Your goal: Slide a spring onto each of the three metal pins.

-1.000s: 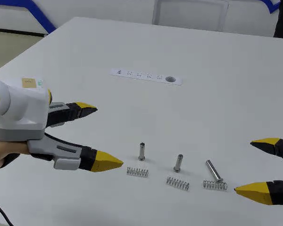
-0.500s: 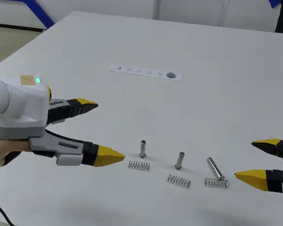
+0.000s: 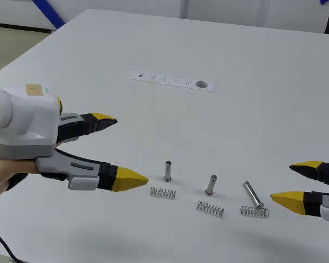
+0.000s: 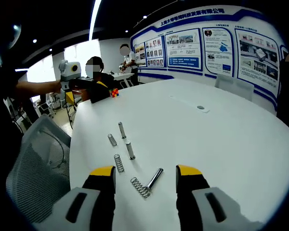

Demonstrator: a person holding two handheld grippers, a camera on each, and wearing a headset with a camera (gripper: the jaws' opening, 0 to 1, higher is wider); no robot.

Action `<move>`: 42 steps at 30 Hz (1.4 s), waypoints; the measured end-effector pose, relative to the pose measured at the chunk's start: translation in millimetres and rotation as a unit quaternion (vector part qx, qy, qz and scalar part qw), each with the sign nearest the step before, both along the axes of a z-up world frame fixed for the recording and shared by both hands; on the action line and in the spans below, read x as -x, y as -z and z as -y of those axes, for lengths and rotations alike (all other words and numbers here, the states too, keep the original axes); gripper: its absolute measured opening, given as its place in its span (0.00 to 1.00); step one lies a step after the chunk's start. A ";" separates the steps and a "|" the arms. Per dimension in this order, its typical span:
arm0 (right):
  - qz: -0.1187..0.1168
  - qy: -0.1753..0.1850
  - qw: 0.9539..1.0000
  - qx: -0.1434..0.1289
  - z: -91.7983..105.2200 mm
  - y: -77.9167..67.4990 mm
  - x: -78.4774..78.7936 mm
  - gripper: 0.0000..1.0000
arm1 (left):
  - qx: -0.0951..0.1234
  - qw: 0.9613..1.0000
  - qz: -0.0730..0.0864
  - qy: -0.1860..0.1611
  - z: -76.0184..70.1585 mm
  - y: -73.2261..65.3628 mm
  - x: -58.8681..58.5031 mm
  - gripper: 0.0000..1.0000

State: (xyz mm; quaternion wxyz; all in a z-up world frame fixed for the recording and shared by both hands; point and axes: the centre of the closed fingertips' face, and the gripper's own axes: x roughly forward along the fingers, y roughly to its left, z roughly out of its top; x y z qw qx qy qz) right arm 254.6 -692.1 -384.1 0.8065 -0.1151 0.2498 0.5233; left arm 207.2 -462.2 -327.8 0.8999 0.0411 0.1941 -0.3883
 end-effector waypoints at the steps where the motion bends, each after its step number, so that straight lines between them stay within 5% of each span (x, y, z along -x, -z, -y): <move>1: -0.004 -0.004 1.000 0.003 -1.7 3.1 0.4 0.51 | 0.001 1.000 -0.001 0.000 0.2 0.1 -0.1 0.91; 20: -0.020 0.004 0.998 0.053 -14.5 36.1 -15.2 0.44 | 0.005 1.000 -0.015 0.001 -5.9 9.8 -1.8 0.88; 42: -0.077 0.094 0.988 0.090 -23.7 81.1 -38.6 0.29 | 0.007 1.000 -0.027 0.011 -2.9 20.6 7.4 0.84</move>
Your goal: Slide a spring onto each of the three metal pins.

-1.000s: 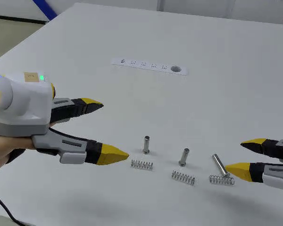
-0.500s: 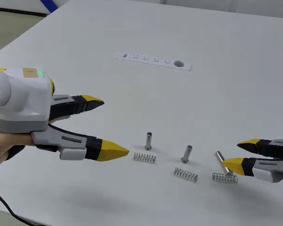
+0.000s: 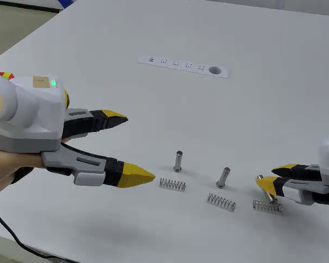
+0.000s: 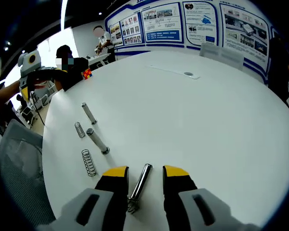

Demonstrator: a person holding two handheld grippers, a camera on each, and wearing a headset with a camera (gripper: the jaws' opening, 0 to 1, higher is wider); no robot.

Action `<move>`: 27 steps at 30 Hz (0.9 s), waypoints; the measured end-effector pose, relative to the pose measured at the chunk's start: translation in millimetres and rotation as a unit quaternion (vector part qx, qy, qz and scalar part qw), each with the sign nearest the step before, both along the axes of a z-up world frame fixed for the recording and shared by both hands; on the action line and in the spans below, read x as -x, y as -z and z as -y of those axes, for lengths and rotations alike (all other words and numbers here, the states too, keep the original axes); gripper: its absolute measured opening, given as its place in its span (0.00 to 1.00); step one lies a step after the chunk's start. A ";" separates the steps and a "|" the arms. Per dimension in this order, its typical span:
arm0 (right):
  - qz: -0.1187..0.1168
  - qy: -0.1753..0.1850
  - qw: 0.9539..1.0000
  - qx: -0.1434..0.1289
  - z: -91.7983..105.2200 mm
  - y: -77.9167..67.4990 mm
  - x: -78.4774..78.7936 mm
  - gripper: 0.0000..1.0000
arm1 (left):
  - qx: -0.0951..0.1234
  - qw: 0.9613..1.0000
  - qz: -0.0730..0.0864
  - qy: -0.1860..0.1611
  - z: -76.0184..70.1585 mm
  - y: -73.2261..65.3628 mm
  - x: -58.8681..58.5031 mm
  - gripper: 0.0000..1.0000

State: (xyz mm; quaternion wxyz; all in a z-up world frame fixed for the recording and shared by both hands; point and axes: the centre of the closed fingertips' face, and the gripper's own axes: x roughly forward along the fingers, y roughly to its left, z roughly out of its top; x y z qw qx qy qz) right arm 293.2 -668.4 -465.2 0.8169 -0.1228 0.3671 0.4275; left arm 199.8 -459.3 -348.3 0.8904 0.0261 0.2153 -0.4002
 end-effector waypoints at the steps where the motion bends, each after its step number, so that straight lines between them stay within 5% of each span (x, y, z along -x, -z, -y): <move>1: 0.001 0.009 1.000 0.005 0.6 1.5 -1.5 0.28 | 0.000 1.000 0.000 -0.001 -0.3 0.6 0.2 0.84; 13: -0.021 0.043 0.999 0.018 -3.0 14.2 -4.8 0.20 | 0.007 1.000 -0.001 -0.003 -0.4 1.4 2.6 0.81; 23: 0.014 0.029 0.997 0.066 -5.3 19.2 -0.4 0.13 | 0.010 1.000 0.003 -0.016 -2.4 0.0 -0.5 0.82; 27: 0.007 0.040 0.997 0.058 -4.8 18.7 -0.8 0.10 | 0.020 1.000 0.009 -0.014 2.8 -5.1 -1.3 0.81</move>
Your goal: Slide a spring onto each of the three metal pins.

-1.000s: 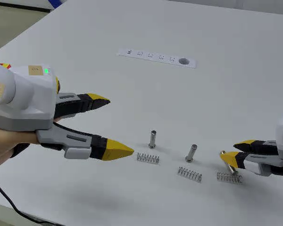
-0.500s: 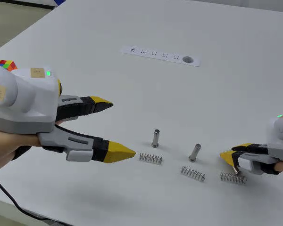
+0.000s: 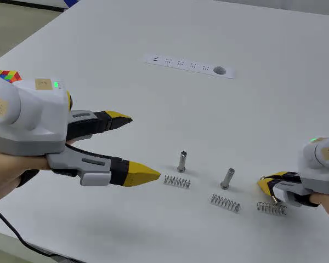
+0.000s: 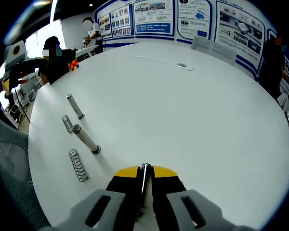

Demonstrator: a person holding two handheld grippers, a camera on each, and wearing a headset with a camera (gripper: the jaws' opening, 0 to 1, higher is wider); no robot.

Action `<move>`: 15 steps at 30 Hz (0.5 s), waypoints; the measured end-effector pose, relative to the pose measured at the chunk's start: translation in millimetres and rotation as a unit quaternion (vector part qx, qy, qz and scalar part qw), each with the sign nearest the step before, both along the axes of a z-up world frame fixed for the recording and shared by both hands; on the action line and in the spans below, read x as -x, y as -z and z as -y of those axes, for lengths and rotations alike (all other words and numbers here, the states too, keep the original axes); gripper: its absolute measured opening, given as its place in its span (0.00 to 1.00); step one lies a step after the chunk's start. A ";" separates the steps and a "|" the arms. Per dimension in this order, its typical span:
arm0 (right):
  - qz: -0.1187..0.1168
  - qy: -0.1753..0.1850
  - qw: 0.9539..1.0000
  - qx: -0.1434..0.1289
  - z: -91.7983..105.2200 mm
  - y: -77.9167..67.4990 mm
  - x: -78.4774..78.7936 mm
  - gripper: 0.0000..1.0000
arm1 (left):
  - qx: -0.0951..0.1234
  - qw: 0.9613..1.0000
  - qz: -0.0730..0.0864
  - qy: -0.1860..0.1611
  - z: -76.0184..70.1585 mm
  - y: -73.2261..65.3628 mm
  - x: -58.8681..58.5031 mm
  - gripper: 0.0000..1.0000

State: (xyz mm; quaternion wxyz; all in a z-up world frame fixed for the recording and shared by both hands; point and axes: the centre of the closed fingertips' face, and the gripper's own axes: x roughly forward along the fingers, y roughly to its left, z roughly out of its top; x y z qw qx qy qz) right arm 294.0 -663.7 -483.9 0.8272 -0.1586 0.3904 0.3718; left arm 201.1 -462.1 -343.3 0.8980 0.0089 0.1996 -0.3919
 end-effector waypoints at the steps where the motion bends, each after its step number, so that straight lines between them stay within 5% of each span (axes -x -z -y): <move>1: -0.004 0.006 1.000 -0.004 -0.1 0.0 0.2 0.10 | 0.000 1.000 0.001 0.000 0.6 -0.3 0.1 0.81; 15: 0.028 -0.010 0.999 -0.016 2.4 -7.3 -9.3 0.08 | 0.014 1.000 0.014 -0.018 -1.5 -11.1 1.9 0.79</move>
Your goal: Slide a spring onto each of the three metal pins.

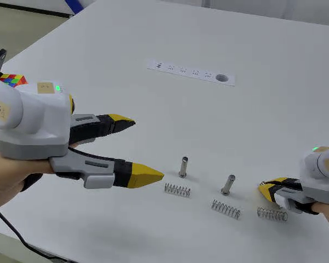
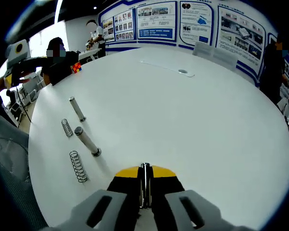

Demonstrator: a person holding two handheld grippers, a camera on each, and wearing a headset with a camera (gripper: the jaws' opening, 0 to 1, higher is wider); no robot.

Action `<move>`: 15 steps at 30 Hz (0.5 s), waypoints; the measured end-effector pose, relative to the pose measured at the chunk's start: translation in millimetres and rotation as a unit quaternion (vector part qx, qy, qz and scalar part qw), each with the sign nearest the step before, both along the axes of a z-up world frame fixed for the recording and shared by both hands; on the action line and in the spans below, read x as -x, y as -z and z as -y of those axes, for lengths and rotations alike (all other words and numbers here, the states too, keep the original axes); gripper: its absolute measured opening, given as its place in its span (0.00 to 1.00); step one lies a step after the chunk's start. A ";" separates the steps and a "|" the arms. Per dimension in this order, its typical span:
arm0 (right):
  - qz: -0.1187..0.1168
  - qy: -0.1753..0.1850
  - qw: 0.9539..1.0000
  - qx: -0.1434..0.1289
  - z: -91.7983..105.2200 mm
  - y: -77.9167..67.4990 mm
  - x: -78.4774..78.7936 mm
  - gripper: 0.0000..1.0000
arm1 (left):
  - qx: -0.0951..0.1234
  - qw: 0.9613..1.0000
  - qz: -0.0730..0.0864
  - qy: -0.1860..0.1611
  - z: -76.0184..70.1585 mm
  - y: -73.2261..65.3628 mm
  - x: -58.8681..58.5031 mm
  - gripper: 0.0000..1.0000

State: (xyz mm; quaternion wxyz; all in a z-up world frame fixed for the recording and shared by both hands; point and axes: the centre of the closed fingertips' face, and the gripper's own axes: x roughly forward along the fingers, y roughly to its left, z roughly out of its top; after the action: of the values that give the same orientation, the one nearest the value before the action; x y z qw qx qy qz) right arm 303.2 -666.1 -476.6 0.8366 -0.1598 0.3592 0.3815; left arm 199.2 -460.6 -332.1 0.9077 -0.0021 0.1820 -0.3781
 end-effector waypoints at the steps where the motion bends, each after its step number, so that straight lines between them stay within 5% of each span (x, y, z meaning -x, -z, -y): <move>1: 0.005 -0.003 1.000 -0.002 -0.3 -1.7 -0.1 0.08 | 0.001 1.000 0.001 -0.001 0.4 -0.6 0.1 0.79; 15: 0.036 -0.002 0.999 -0.027 0.8 -16.5 6.4 0.08 | 0.002 1.000 0.003 -0.002 5.2 -5.8 5.3 0.78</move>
State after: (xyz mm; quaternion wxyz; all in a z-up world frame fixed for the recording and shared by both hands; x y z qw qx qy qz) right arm 296.8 -666.9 -460.1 0.8523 -0.1512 0.3180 0.3868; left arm 193.9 -465.9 -326.4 0.9090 -0.0026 0.1782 -0.3769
